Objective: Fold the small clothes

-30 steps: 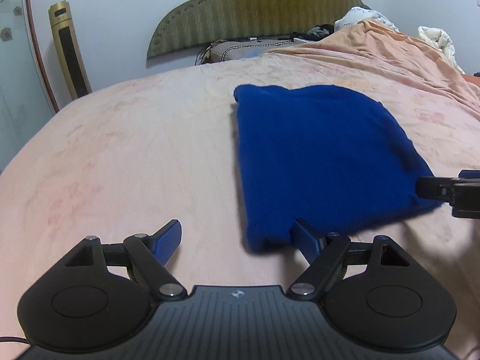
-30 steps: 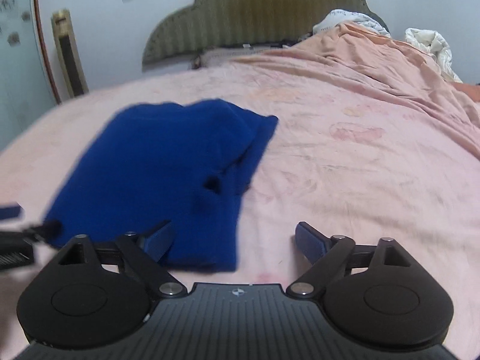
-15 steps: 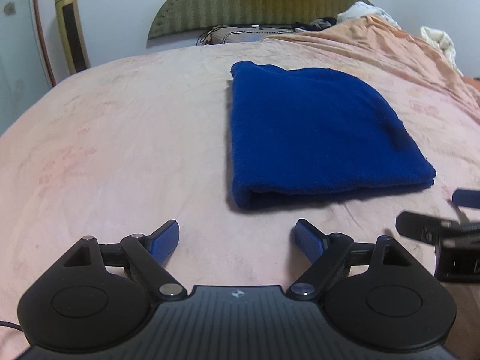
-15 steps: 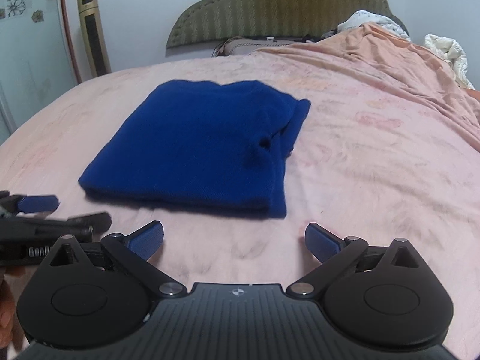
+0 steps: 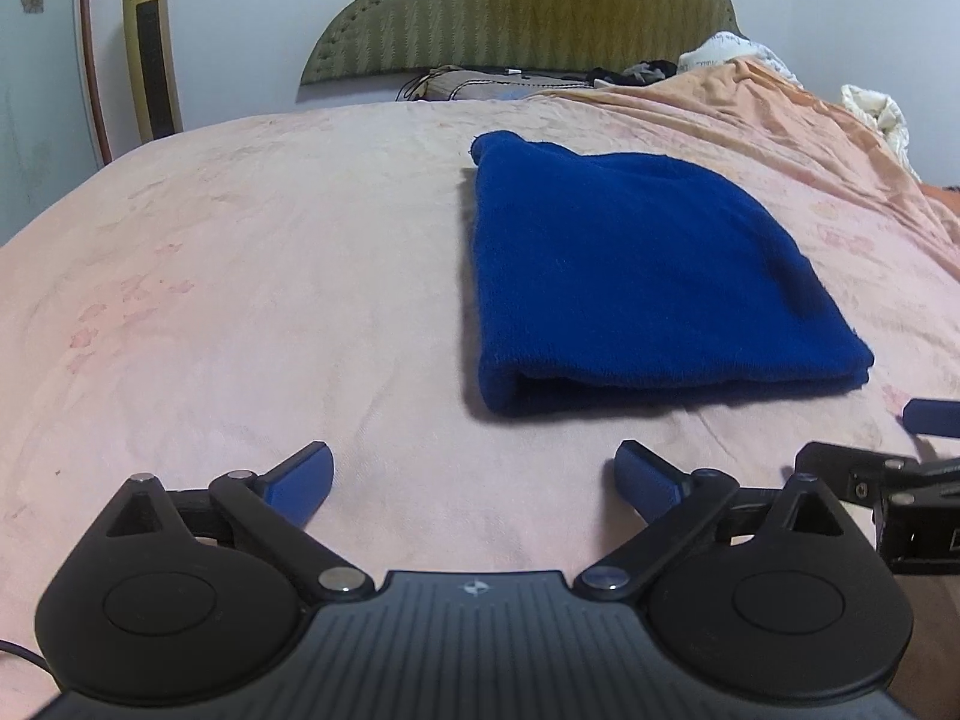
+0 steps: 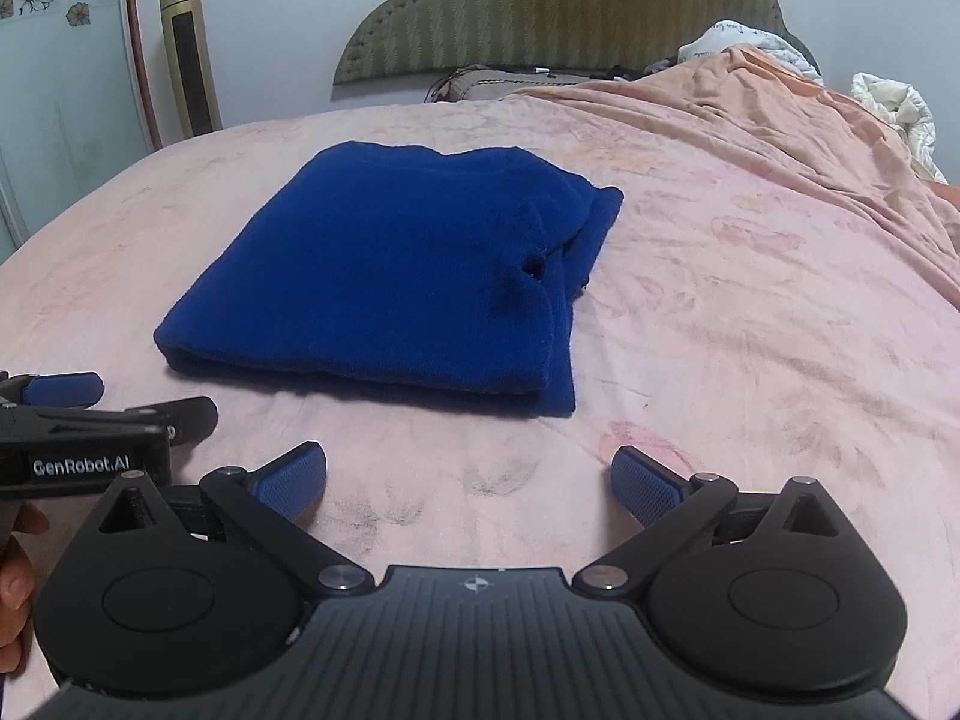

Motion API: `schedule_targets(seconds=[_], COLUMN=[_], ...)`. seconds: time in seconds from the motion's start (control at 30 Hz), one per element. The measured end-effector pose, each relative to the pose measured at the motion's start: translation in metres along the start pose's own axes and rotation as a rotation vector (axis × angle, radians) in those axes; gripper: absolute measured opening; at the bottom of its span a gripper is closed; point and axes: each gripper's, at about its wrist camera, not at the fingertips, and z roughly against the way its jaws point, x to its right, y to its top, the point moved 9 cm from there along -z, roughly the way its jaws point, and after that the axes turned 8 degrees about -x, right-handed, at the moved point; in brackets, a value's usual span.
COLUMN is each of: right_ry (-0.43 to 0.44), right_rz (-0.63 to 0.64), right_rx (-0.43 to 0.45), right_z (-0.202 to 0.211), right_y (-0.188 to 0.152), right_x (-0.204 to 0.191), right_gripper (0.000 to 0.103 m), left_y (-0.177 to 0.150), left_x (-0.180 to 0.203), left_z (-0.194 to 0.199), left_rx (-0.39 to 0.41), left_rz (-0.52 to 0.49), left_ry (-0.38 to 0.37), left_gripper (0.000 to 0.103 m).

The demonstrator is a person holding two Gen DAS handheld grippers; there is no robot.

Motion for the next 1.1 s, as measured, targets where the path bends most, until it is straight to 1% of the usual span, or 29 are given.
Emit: schedule_targets(seconds=[0.13,0.27,0.5,0.67,0.8,1.1], right_ry=[0.002,-0.001,-0.005,-0.009,-0.009,-0.007], right_rz=[-0.007,-0.009,-0.011,-0.016,-0.019,-0.025], right_rx=[0.001,0.000,-0.001,-0.002,0.000,0.001], right_z=[-0.001,-0.003,-0.004,-0.003,-0.003,-0.003], right_y=[0.000,0.000,0.000,-0.001,-0.001,-0.001], right_x=[0.000,0.000,0.001,0.003,0.004,0.005], right_gripper=[0.103,0.103,0.103,0.103,0.103,0.103], left_y=[-0.001,0.000,-0.001,0.002,0.001,-0.002], left_x=[0.002,-0.001,-0.003,-0.014,-0.019,-0.014], left_z=[-0.001,-0.002,-0.001,0.006,0.004,0.001], left_rx=[0.002,0.002,0.008,0.036,0.016,0.007], left_rz=[-0.018,-0.004,-0.005,0.042,0.065,0.034], left_ry=[0.021,0.006,0.003,0.016,0.008,0.033], left_gripper=[0.102,0.103,0.103,0.103,0.103,0.103])
